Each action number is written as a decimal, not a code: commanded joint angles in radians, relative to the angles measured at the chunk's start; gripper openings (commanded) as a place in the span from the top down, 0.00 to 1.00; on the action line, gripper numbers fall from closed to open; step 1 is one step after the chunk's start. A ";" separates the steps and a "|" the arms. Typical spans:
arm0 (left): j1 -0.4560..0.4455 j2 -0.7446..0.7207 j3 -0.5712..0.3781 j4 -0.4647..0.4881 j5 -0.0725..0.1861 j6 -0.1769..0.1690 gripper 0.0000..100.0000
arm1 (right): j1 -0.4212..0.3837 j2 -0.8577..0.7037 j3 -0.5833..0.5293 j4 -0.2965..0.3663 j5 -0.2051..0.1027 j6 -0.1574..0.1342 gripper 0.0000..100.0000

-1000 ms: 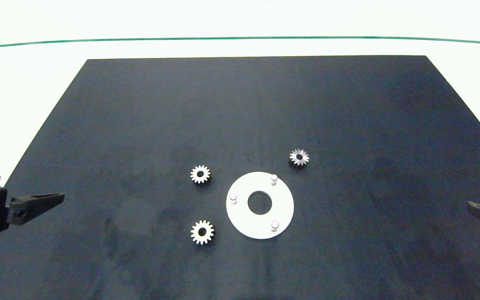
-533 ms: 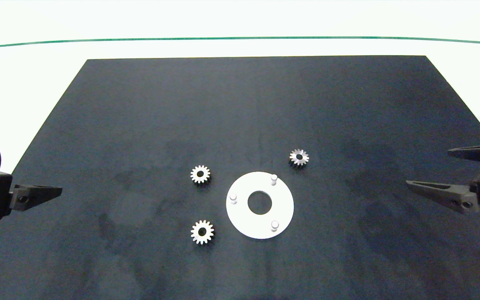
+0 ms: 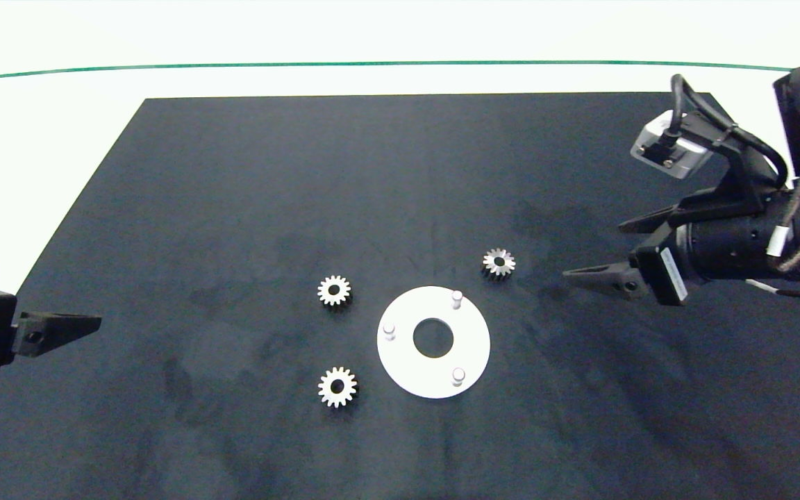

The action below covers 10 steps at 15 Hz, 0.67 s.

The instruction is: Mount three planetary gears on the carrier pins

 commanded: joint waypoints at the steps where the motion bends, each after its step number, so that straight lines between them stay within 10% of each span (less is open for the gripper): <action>1: -0.040 -0.020 0.000 0.026 0.001 0.001 0.00 | 0.038 0.129 -0.091 0.015 -0.008 -0.001 0.00; 10: -0.047 -0.037 0.003 0.030 0.001 0.003 0.00 | 0.095 0.333 -0.257 0.018 -0.045 -0.003 0.00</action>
